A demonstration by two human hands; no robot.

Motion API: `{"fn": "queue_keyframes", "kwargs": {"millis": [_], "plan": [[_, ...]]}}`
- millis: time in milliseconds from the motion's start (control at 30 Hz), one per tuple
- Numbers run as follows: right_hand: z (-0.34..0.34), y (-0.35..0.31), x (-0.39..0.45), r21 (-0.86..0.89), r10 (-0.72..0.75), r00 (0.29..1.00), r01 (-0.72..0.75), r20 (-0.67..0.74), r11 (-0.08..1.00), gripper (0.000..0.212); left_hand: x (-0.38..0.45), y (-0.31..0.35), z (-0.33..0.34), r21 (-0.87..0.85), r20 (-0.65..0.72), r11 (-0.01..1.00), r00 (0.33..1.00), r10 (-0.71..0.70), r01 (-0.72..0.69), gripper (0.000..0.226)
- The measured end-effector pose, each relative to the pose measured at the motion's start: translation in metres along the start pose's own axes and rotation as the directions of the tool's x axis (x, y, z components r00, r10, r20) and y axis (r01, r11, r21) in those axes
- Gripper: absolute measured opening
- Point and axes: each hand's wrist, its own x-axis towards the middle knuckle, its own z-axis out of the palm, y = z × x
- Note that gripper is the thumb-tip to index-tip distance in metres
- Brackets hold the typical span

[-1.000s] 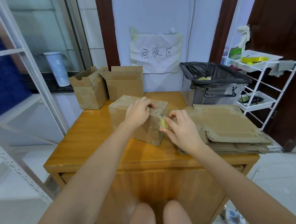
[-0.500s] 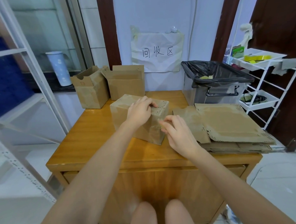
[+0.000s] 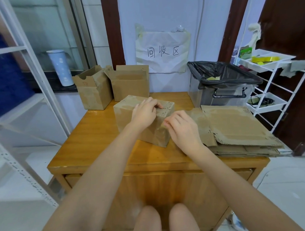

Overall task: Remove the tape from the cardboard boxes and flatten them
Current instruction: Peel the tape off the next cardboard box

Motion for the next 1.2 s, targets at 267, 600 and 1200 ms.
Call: {"fn": "queue_keyframes", "kwargs": {"millis": [267, 600, 1200], "plan": [[0.010, -0.004, -0.010, -0.137, -0.035, 0.999, 0.033, -0.006, 0.990, 0.038, 0.000, 0.000, 0.001, 0.007, -0.012, 1.000, 1.000, -0.003, 0.003, 0.036], [0.020, 0.007, -0.014, -0.195, -0.100, 0.985, 0.071, -0.144, 0.978, 0.034, 0.000, -0.004, 0.000, 0.045, 0.024, 0.999, 0.999, 0.028, -0.029, 0.035], [0.026, 0.002, -0.036, 0.055, -0.065, 0.998, 0.065, -0.007, 0.996, 0.024, 0.000, -0.001, 0.001, 0.064, -0.011, 0.998, 1.000, 0.028, -0.027, 0.033]]}}
